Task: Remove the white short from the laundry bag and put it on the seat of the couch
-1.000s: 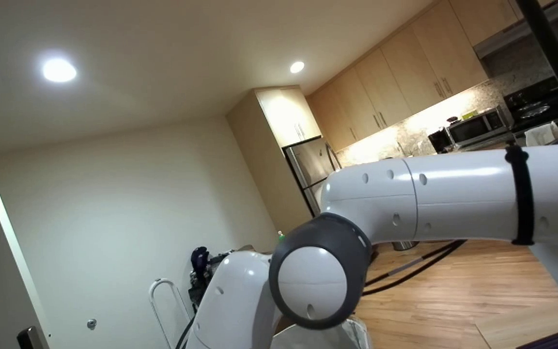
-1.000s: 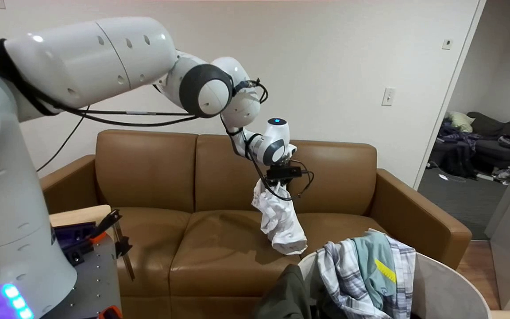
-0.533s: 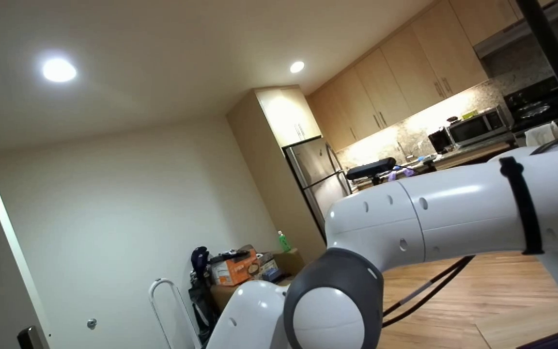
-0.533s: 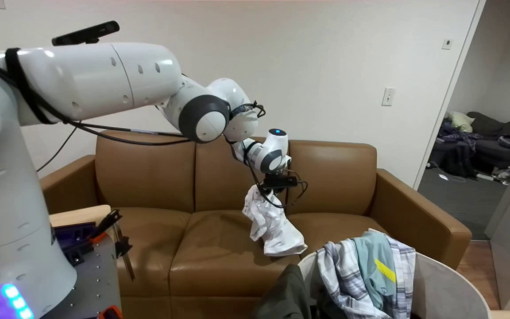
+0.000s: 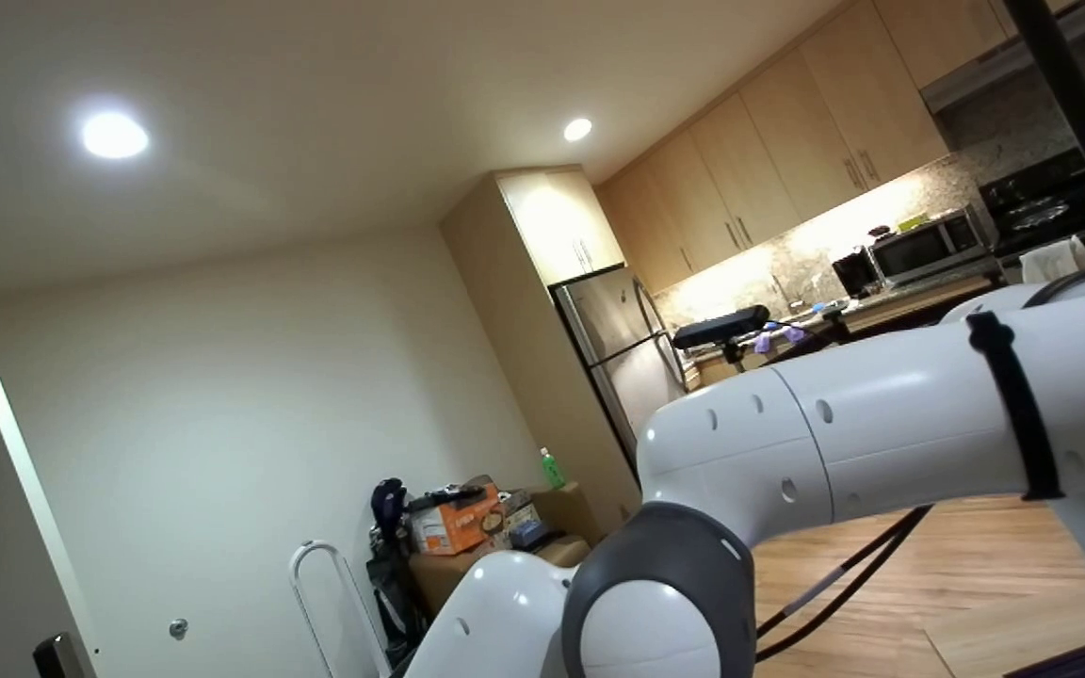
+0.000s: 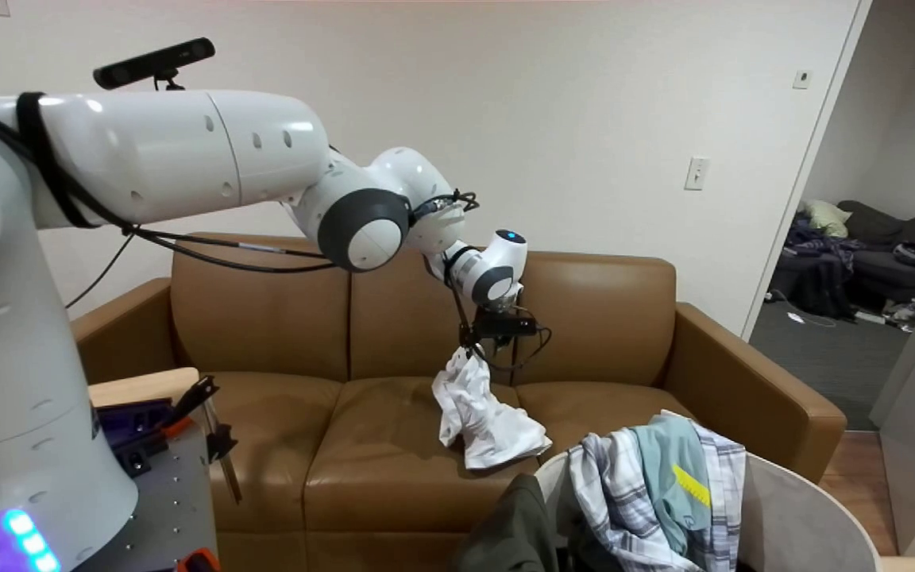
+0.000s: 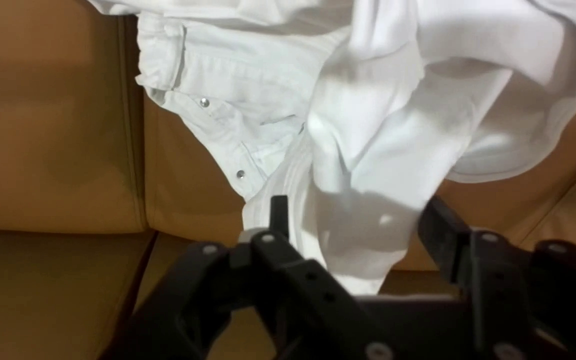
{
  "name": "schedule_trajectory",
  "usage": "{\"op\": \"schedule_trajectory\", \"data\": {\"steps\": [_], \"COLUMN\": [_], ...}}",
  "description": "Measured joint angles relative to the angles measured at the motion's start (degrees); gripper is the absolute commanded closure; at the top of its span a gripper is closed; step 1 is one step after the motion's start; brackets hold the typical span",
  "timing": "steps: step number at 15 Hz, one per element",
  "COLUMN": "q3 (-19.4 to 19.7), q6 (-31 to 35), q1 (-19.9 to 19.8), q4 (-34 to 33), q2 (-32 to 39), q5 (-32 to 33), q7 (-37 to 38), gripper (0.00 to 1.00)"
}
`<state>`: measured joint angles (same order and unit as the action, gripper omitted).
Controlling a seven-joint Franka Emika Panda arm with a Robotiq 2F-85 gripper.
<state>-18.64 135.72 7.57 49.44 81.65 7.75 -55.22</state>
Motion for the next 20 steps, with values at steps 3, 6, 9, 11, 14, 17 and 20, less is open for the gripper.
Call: {"op": "schedule_trajectory", "data": {"steps": [3, 6, 9, 11, 14, 17, 20], "q3": [0.0, 0.4, 1.3, 2.4, 3.8, 4.4, 6.0], "q6": [-9.8, -16.0, -16.7, -16.7, -16.1, -12.7, -6.6], "q1": [0.0, -0.1, -0.1, -0.6, -3.0, -5.6, -6.6], "q4": [-2.2, -2.9, -2.9, -2.4, 1.1, 7.9, 15.6], "q2": [-1.0, -2.9, -4.8, -7.0, -12.9, -19.0, -23.5], "q5": [-0.5, -0.4, -0.3, -0.3, -0.3, -0.3, -0.3], "q7": [-2.8, -3.3, -3.3, -3.2, -3.2, -2.9, -1.8], "gripper": [0.0, 0.0, 0.0, 0.0, 0.0, 0.0, 0.0]}}
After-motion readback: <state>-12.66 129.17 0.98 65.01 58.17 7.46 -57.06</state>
